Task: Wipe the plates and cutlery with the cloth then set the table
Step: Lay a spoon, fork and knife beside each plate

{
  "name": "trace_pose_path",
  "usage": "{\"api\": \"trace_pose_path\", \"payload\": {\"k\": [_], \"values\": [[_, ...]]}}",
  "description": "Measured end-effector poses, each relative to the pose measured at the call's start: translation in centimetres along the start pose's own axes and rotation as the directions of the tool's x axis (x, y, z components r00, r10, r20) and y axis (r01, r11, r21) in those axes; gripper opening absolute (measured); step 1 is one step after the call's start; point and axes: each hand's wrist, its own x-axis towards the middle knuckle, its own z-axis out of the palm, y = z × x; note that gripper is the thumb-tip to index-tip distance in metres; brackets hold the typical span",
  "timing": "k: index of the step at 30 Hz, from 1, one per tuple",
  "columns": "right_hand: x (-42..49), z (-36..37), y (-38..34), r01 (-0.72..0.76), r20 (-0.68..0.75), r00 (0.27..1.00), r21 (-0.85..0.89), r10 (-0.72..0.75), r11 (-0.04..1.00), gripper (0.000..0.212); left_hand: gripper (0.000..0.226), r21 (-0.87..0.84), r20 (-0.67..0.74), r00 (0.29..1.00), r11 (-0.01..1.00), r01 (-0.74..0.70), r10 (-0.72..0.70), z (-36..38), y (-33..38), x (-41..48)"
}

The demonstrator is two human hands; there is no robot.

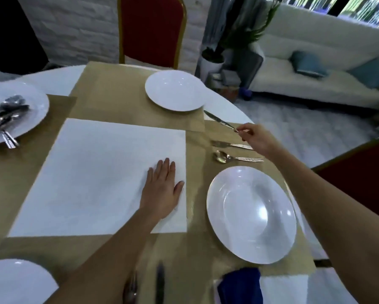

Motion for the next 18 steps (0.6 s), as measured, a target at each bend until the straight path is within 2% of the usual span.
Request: {"api": "trace_pose_path", "payload": {"k": [2, 5, 8, 13, 18], "values": [[0.8, -0.8, 2.4, 0.082, 0.016, 0.997, -0.049, -0.081, 0.995, 0.020, 0.093, -0.011, 0.014, 0.998, 0.998, 0.064, -0.064, 0.5, 1.3, 1.3], [2.6, -0.8, 5.4, 0.126, 0.094, 0.989, -0.122, -0.115, 0.985, 0.021, 0.091, 0.037, -0.016, 0.992, 0.991, 0.127, -0.127, 1.6, 2.0, 2.0], [4.5, -0.4, 7.2, 0.171, 0.155, 0.978, -0.215, -0.139, 0.962, 0.024, 0.082, 0.069, -0.069, 0.990, 0.990, 0.125, -0.121, 2.3, 2.1, 1.7], [7.4, 0.2, 9.3, 0.292, 0.234, 0.944, -0.272, -0.232, 0.917, 0.026, 0.076, 0.073, -0.102, 0.985, 0.987, 0.146, -0.138, 2.3, 2.2, 2.0], [8.5, 0.9, 11.6, 0.375, 0.116, 0.927, -0.308, -0.357, 0.874, 0.026, 0.074, 0.075, -0.110, 0.983, 0.985, 0.158, -0.149, 2.6, 2.2, 2.1]]}}
